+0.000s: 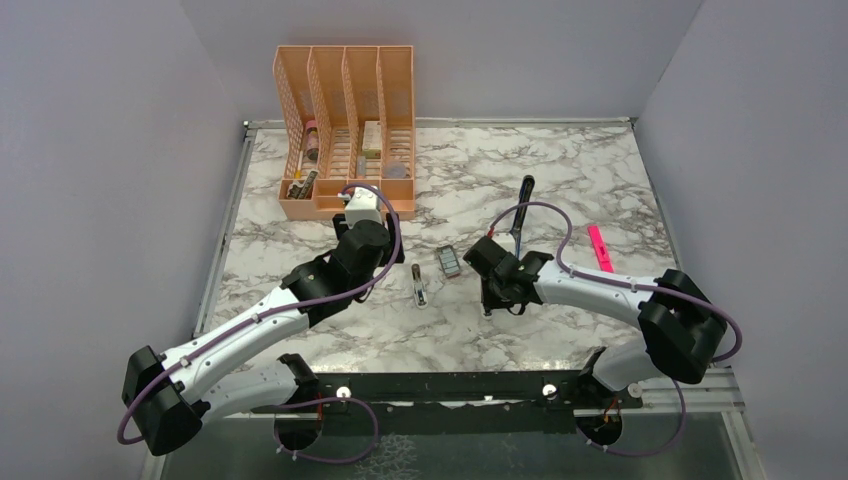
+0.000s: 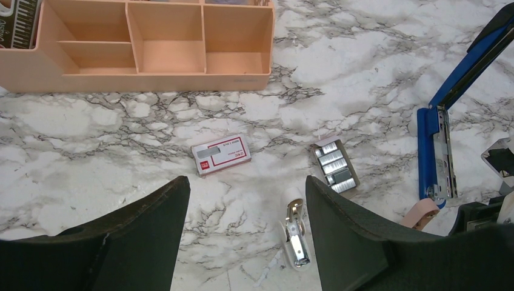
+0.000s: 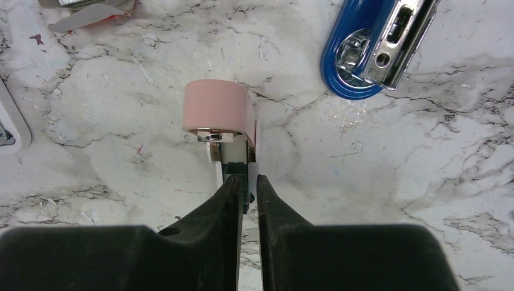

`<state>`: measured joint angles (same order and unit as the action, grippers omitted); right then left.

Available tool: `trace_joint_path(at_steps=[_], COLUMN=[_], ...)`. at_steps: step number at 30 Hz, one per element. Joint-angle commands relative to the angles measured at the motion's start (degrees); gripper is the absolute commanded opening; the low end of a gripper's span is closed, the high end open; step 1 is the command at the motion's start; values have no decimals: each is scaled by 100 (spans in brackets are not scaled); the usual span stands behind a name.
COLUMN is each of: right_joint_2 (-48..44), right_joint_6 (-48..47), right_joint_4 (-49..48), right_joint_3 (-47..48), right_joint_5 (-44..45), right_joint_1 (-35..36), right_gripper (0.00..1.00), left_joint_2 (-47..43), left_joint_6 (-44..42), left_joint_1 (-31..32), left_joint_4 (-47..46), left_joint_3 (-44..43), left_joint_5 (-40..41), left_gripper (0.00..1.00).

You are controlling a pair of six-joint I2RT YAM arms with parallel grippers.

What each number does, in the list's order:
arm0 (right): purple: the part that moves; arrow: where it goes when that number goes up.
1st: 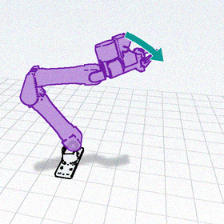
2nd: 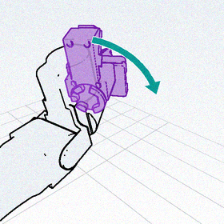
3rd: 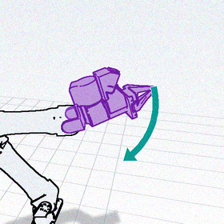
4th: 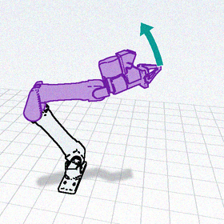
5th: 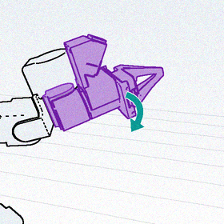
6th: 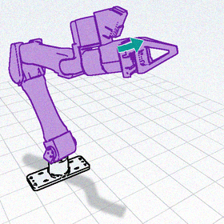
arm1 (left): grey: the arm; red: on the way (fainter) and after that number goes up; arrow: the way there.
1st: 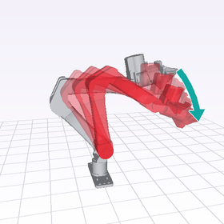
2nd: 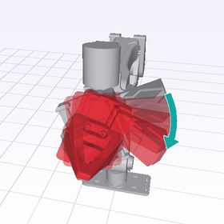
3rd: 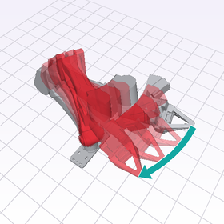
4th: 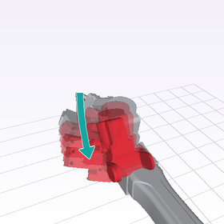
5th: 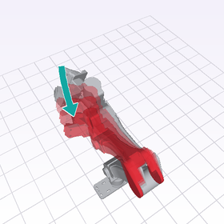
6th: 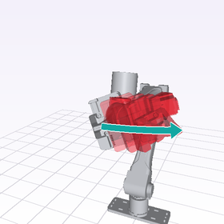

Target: Load the staples into the stapler

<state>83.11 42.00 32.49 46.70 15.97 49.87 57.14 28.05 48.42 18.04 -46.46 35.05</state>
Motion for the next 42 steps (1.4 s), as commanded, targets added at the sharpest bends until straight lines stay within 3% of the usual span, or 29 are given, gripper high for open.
trace_joint_path(at_steps=[1, 9, 16, 26, 42], right_joint_2=[3, -342, -10, 193, 343], right_joint_6=[36, 69, 124, 232, 221], right_joint_4=[1, 70, 87, 76, 4], right_joint_3=[-75, 234, 360, 352, 260], right_joint_5=[-51, 298, 366, 478, 378], right_joint_1=[-13, -19, -19, -21, -30], right_gripper=[19, 23, 26, 21, 22], left_joint_2=[15, 16, 35, 35, 16], left_joint_6=[42, 34, 25, 32, 34], left_joint_1=[-35, -44, -52, -59, -58], left_joint_4=[-128, -130, -127, -133, -127], left_joint_3=[-12, -32, -39, -15, -4], left_joint_5=[-103, -111, -130, -131, -139], left_gripper=[71, 71, 71, 71, 71])
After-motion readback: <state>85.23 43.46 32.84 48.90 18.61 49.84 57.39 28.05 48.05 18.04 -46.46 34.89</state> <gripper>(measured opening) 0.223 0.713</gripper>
